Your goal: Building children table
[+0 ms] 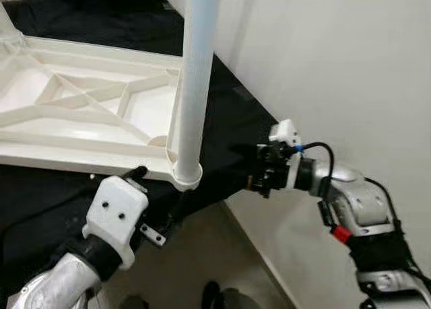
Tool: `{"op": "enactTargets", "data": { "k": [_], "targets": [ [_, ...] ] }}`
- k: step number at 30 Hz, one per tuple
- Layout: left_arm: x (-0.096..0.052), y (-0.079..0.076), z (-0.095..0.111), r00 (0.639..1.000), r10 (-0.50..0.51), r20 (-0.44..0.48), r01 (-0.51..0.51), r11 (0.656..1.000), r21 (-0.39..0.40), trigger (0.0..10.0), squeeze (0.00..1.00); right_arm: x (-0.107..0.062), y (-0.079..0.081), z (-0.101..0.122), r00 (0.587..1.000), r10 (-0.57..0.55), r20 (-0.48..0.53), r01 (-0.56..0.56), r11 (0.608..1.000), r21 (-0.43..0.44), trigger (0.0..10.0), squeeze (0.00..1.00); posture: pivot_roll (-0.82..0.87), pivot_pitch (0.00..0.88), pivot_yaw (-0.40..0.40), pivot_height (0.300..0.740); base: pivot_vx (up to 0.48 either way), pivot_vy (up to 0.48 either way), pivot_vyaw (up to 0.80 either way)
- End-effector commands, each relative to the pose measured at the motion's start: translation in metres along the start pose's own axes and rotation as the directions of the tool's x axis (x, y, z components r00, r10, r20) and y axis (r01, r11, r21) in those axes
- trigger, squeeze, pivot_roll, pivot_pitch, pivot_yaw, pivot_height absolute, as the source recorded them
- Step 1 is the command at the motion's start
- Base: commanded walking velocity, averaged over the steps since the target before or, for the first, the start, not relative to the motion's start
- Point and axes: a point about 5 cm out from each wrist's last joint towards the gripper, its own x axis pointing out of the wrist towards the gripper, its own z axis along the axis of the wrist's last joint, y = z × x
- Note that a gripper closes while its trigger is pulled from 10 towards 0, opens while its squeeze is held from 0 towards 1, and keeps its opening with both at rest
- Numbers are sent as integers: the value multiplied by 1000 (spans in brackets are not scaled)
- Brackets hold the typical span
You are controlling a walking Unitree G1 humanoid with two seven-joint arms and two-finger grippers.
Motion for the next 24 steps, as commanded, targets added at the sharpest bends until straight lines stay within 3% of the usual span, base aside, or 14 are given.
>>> {"op": "enactTargets", "data": {
  "k": [1, 7, 9, 10, 12, 18, 20, 21, 24],
  "targets": [
    [2, 5, -1, 1000, 0, -5, 0, 1000, 29, 10000, 0, -14, -8, -12, 998, -60, -33, 60, 998, 3, 10000, 651, 119, 215, -98, 740, 0, 0, 0],
    [19, 20, 6, 999, -14, 49, 9, 994, 106, 10000, 0, -26, -21, -23, 976, -196, -98, 193, 980, -36, 10000, 651, 102, 204, -88, 740, 0, 0, 0],
    [37, 29, 13, 995, -26, 96, 12, 990, 144, 10000, 0, -29, -28, -30, 946, -300, -124, 296, 954, -43, 10000, 647, 94, 196, -71, 740, 0, 0, 0],
    [37, 29, 13, 995, -26, 96, 12, 990, 144, 10000, 0, -29, -28, -30, 946, -300, -124, 296, 954, -43, 10000, 647, 94, 196, -71, 740, 0, 0, 0],
    [53, 36, 18, 990, -13, 140, -10, 986, 166, 10000, 0, -27, -27, -32, 936, -334, -112, 333, 942, -35, 10000, 647, 87, 193, -68, 740, 0, 0, 0],
    [74, 39, 18, 985, -8, 170, -19, 987, 157, 10000, 0, -18, -18, -33, 948, -306, -85, 305, 952, -24, 10000, 647, 56, 181, -74, 740, 0, 0, 0],
    [83, 39, 15, 984, -17, 176, -5, 992, 127, 10000, 0, -14, -15, -33, 953, -293, -72, 293, 956, -13, 10000, 639, 47, 180, -73, 740, 0, 0, 0],
    [96, 38, 15, 977, -53, 204, 40, 997, 69, 10000, 0, -7, -11, -32, 960, -276, -52, 277, 961, -3, 10000, 643, 45, 178, -71, 740, 0, 0, 0],
    [105, 36, 19, 966, -92, 241, 86, 996, 38, 10000, 0, -4, -9, -32, 961, -275, -41, 275, 961, -9, 10000, 643, 43, 180, -67, 740, 0, 0, 0]
  ]
}}
